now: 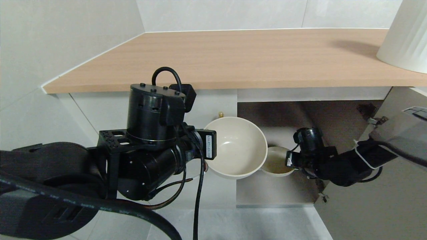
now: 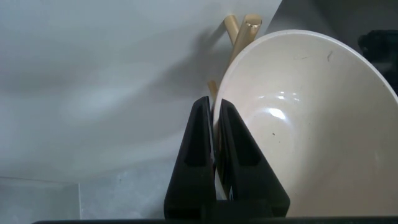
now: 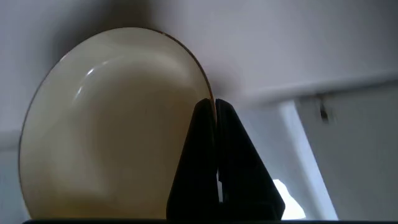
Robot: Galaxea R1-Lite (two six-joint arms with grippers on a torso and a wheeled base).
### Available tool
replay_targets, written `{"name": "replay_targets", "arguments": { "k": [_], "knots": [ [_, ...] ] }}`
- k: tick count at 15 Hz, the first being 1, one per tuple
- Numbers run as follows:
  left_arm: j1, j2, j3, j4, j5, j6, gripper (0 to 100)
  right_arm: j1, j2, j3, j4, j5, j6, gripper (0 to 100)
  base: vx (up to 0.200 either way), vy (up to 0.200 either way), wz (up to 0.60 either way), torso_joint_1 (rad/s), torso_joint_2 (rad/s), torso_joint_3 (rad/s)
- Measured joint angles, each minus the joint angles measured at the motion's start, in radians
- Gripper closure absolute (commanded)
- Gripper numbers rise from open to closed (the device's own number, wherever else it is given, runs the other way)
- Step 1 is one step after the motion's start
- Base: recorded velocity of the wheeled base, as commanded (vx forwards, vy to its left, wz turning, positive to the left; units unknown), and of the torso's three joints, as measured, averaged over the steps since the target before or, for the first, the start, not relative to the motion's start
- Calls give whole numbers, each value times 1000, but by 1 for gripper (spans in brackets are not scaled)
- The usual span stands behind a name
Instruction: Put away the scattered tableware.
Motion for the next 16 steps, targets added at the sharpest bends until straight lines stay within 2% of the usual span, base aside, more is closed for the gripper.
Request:
{"name": "replay_targets", "arguments": {
  "k": [4,12,13,16],
  "knots": [
    [0,3,0,0,0,1,100,-45,124,-116,-21,-104,4,100,0,0,0,0,0,0],
    [-5,20,1,0,0,1,100,-76,203,-233,-20,-123,37,100,0,0,0,0,0,0],
    [-6,22,1,0,0,1,100,-76,205,-237,-20,-122,37,0,0,0,0,0,0,0],
    [-9,31,1,0,0,1,100,-75,205,-239,-15,-120,38,0,0,0,0,0,0,0]
  ]
}}
